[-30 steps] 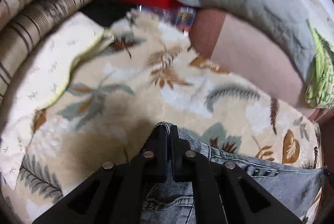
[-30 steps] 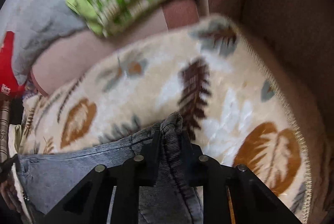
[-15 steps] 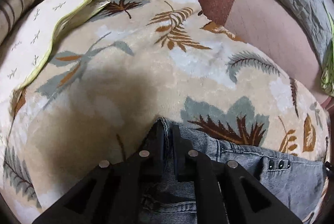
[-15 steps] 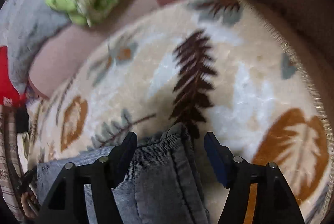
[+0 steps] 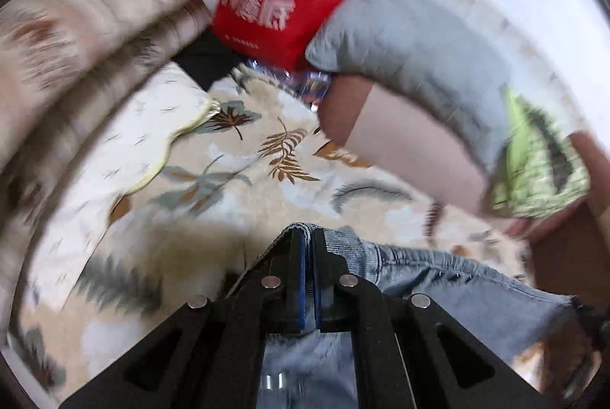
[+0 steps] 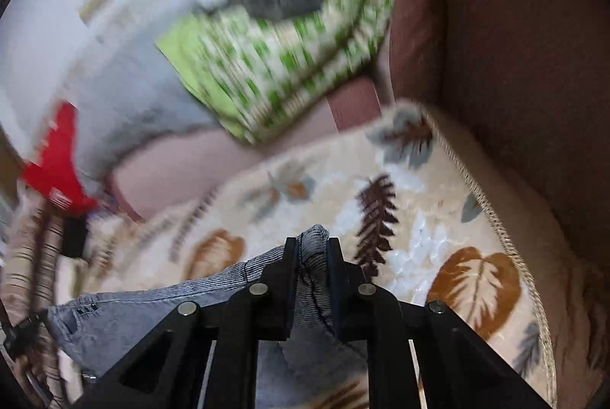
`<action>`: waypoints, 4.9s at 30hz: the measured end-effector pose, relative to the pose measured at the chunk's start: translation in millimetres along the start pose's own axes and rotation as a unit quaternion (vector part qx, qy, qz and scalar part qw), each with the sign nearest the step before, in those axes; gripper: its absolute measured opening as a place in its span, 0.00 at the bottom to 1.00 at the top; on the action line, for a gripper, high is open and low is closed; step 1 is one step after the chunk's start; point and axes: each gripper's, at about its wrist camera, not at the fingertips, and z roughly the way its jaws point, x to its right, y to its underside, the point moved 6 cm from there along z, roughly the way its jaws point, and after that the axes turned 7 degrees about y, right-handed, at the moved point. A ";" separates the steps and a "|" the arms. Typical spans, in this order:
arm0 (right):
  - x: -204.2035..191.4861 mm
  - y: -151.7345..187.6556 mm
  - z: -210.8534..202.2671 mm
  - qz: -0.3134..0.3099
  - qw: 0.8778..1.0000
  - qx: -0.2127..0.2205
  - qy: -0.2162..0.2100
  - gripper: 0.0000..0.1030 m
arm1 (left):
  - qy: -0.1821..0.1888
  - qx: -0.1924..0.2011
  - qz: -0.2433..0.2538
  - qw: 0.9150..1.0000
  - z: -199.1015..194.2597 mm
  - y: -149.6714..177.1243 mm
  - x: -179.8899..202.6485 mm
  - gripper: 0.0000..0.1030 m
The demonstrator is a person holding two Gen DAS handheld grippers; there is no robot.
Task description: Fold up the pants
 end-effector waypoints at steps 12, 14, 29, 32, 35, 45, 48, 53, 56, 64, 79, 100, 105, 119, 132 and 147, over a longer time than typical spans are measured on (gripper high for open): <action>132.8 243.3 -114.7 0.118 0.986 -0.110 0.027 0.74 | -0.109 -0.123 -0.074 0.984 -99.5 167.5 -124.0 0.20; 151.1 257.4 -133.5 0.175 0.978 -0.111 0.027 0.74 | -0.112 -0.091 -0.091 0.985 -110.4 156.1 -121.3 0.38; 69.5 259.0 -56.6 0.383 0.902 -0.158 -0.119 0.76 | -0.048 -0.067 -0.259 0.962 -94.7 232.2 -61.3 0.73; 68.3 261.7 -47.9 0.384 0.901 -0.165 -0.118 0.76 | -0.032 -0.089 -0.280 0.955 -84.2 237.3 -62.6 0.73; 72.7 263.8 -44.3 0.388 0.899 -0.165 -0.117 0.76 | -0.025 -0.096 -0.287 0.953 -68.6 235.6 -64.4 0.72; 55.9 230.6 -71.7 0.263 0.951 -0.145 -0.079 0.14 | 0.011 -0.101 -0.327 0.940 -66.1 217.9 -72.7 0.17; 57.0 216.2 -112.5 0.209 0.972 -0.097 -0.051 0.14 | 0.013 -0.093 -0.300 0.949 -75.0 214.8 -65.7 0.17; 101.0 281.9 -97.4 0.232 0.958 -0.170 0.003 0.16 | 0.000 -0.120 -0.337 0.934 -61.2 233.4 -86.9 0.27; 108.5 285.1 -105.2 0.266 0.951 -0.157 -0.027 0.45 | -0.013 -0.109 -0.319 0.941 -70.5 223.7 -84.2 0.54; 82.8 251.2 -103.3 0.299 0.941 -0.126 -0.092 0.88 | -0.034 -0.059 -0.274 0.959 -89.8 207.5 -63.8 0.70; 70.0 237.6 -69.2 0.262 0.953 -0.143 -0.052 0.10 | -0.022 -0.091 -0.255 0.962 -69.7 201.8 -57.1 0.17; 56.2 206.5 -127.4 0.180 0.978 -0.071 -0.084 0.65 | -0.045 -0.040 -0.046 0.997 -97.6 168.3 3.3 0.38; 14.8 201.8 -42.9 0.141 0.959 -0.151 -0.194 0.66 | -0.063 -0.124 0.053 0.989 -26.4 207.0 23.4 0.44; -161.7 198.3 -4.3 -0.070 0.954 -0.228 -0.183 0.73 | -0.166 -0.145 0.084 0.972 -6.6 214.0 -14.6 0.80; -338.7 275.7 96.8 -0.308 0.898 -0.288 -0.124 0.13 | -0.133 -0.114 0.087 0.981 -8.5 224.6 -27.9 0.83; -321.4 236.7 18.5 -0.228 0.941 -0.204 -0.143 0.65 | -0.122 -0.112 0.078 0.983 -8.8 224.5 -28.7 0.83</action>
